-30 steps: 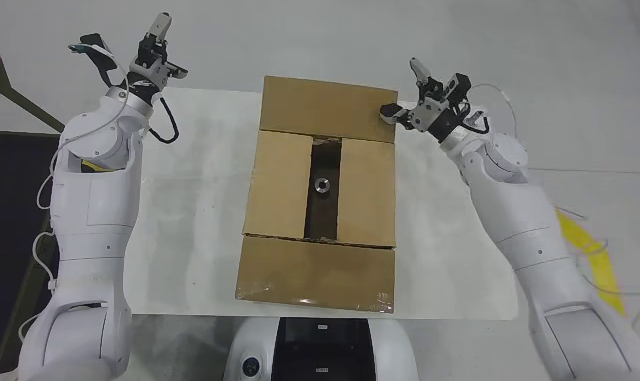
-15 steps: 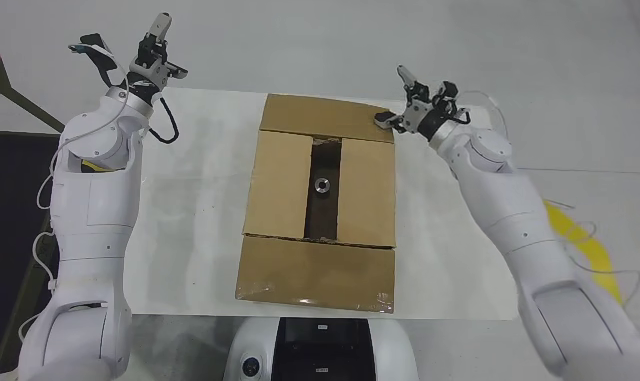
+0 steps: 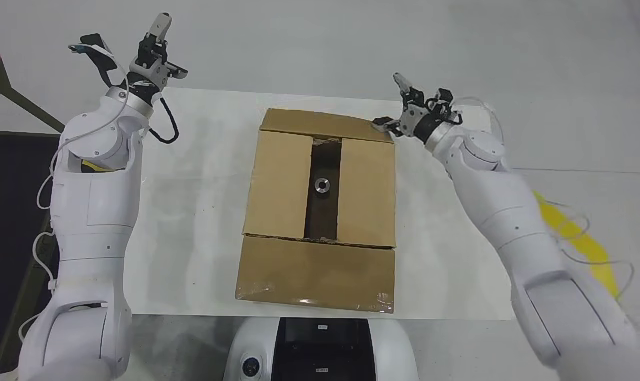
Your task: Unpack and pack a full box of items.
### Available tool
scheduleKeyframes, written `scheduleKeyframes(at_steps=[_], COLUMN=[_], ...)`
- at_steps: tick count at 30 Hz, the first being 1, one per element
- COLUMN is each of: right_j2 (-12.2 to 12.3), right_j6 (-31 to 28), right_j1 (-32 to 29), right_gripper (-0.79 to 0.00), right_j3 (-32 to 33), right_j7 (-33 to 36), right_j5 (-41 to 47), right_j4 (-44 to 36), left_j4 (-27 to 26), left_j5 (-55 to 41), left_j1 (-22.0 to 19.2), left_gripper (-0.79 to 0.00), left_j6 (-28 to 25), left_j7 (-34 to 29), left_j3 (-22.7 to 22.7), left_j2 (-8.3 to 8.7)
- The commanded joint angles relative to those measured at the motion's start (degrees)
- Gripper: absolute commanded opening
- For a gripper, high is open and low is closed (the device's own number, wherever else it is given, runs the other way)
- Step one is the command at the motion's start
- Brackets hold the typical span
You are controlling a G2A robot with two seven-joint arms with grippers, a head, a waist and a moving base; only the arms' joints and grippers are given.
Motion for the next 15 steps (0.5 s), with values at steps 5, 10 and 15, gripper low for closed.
scheduleKeyframes(at_steps=[5, 10, 15], right_j2=[0.01, 0.57, 1.44], right_j6=[-1.41, -2.14, -1.38], right_j1=[0.54, 0.01, -2.53], right_gripper=[0.0, 0.0, 0.0], right_j3=[1.24, 2.97, 4.33], right_j7=[0.94, 2.82, 3.88], right_j5=[-0.88, -2.12, -5.09], right_j4=[-1.16, -5.65, -13.76], left_j4=[0.0, 0.0, 0.0], left_j5=[0.0, 0.0, 0.0], left_j1=[0.0, 0.0, 0.0], left_gripper=[0.0, 0.0, 0.0], left_j6=[0.0, 0.0, 0.0], left_j7=[0.0, 0.0, 0.0], left_j3=[0.0, 0.0, 0.0], left_j2=[0.0, 0.0, 0.0])
